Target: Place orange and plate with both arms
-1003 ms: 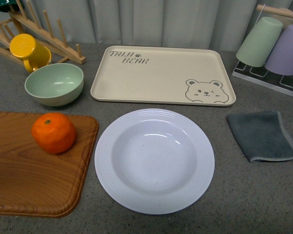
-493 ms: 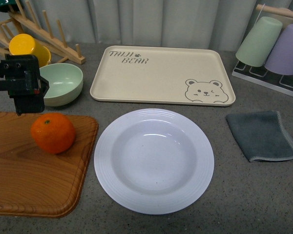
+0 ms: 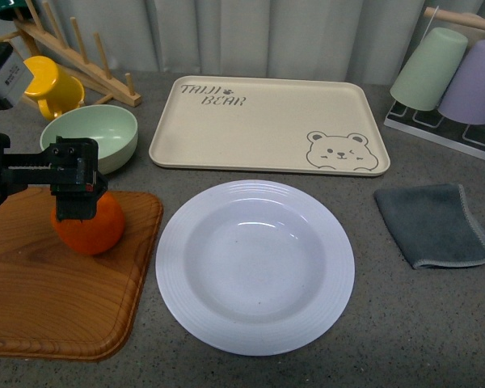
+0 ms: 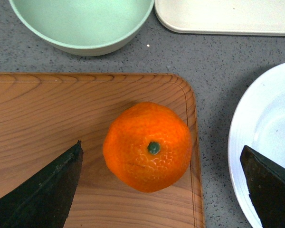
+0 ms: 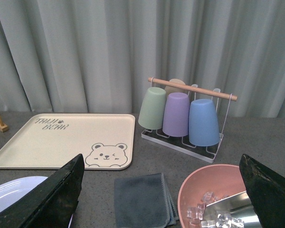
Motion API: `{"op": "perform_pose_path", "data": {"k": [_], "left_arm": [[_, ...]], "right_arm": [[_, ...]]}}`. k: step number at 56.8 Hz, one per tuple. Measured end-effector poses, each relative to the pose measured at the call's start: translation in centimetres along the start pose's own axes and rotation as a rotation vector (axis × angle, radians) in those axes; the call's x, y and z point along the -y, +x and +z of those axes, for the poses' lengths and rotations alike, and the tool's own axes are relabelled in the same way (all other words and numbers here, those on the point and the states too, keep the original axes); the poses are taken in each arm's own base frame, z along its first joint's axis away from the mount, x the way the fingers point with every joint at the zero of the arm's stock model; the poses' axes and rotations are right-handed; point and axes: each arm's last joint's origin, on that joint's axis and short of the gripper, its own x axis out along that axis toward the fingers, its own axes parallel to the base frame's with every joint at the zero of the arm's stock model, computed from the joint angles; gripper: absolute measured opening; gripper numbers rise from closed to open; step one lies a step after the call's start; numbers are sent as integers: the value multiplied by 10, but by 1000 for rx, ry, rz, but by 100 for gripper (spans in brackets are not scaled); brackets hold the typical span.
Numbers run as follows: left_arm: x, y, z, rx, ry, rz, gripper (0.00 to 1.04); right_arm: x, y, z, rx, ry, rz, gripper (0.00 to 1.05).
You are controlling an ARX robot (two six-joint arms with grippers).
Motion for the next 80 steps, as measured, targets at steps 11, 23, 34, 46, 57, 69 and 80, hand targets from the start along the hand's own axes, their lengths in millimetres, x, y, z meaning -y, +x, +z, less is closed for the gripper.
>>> {"op": "perform_pose_path", "data": {"k": [11, 23, 34, 46, 57, 69, 80], "left_arm": [[-1, 12, 2, -22, 23, 2, 98], [-2, 25, -2, -56, 19, -1, 98], [-2, 34, -3, -73, 21, -5, 98], [-5, 45, -5, -94, 24, 18, 98], [-8, 52, -7, -122, 22, 19, 80], [-10, 52, -7, -122, 19, 19, 69], [-3, 45, 0, -103, 7, 0, 68]], "right_arm": [[0, 0, 0, 0, 0, 0, 96], [0, 0, 0, 0, 0, 0, 96], [0, 0, 0, 0, 0, 0, 96], [0, 0, 0, 0, 0, 0, 96], [0, 0, 0, 0, 0, 0, 96], [0, 0, 0, 0, 0, 0, 96], [0, 0, 0, 0, 0, 0, 96]]}}
